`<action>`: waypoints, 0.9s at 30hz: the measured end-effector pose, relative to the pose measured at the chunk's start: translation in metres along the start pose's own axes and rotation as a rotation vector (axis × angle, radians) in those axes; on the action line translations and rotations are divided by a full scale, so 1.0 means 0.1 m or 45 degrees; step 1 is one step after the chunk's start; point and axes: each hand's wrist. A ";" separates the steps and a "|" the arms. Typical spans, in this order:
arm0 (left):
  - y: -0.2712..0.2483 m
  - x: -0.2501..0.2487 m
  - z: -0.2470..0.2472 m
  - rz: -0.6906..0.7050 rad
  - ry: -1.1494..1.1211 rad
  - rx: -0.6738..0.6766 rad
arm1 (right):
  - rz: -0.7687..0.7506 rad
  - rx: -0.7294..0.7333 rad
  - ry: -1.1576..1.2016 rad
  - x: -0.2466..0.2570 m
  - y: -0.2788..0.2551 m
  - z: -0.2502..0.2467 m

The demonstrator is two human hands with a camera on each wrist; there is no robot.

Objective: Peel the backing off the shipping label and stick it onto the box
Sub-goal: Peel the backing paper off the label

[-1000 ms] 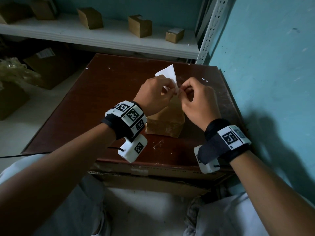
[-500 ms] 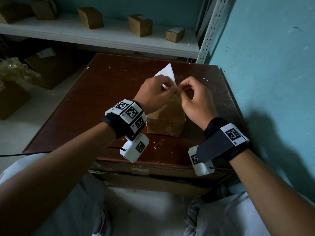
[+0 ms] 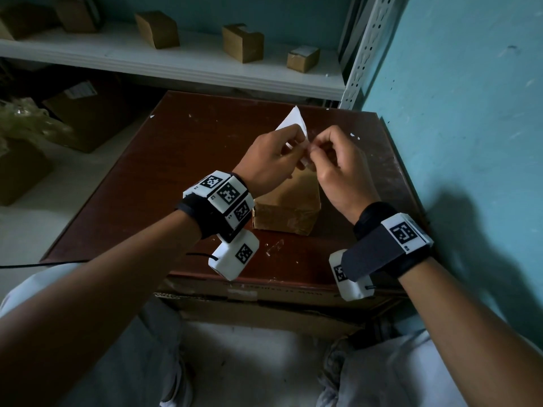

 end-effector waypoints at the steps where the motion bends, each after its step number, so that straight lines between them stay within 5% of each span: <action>1: 0.00 0.00 0.00 0.001 0.004 0.007 | 0.009 0.001 0.027 0.01 0.00 0.00; 27: 0.03 -0.01 0.01 0.073 0.021 0.046 | -0.189 0.061 -0.147 -0.03 0.02 -0.06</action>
Point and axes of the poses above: each hand's wrist, its own y-axis towards the middle knuckle, its own z-axis out of the palm, x = y × z, and after that the axes turned 3 degrees about -z, right-handed
